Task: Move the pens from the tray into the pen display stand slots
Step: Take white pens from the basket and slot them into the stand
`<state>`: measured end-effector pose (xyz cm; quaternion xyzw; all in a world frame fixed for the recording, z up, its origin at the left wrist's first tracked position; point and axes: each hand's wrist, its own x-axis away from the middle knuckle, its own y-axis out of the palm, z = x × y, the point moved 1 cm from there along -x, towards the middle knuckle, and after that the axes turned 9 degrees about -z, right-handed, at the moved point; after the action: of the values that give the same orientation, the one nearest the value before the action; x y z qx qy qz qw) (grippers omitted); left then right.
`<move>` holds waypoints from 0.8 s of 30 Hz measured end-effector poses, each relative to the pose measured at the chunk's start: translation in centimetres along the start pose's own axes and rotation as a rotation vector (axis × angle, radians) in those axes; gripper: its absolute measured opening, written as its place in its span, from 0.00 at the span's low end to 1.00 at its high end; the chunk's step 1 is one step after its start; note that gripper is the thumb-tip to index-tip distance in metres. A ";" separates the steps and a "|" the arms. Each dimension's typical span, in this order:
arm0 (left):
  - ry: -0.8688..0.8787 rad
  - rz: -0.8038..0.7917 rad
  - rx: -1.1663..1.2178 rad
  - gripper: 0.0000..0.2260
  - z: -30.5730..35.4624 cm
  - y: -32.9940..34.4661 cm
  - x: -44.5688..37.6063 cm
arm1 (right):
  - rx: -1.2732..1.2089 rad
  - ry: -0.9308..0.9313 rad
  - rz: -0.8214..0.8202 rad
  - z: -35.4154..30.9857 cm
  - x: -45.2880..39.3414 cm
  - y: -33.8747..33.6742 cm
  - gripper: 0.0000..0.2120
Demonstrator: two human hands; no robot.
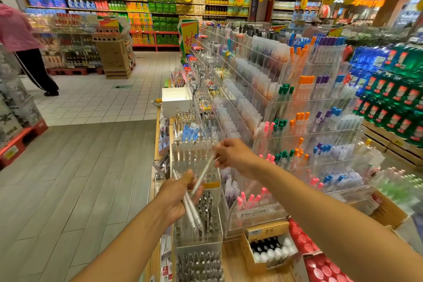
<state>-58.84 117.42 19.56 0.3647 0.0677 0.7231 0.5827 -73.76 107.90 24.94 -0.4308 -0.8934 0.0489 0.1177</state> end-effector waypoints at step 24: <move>-0.001 -0.097 -0.020 0.06 0.2 0.0 0.3 | 0.764 -0.227 0.225 2.6 -2.5 -0.5 0.06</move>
<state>-58.70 117.63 19.82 0.3556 0.0780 0.6943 0.6208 -73.28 105.67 22.05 -0.4429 -0.7657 0.4368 0.1635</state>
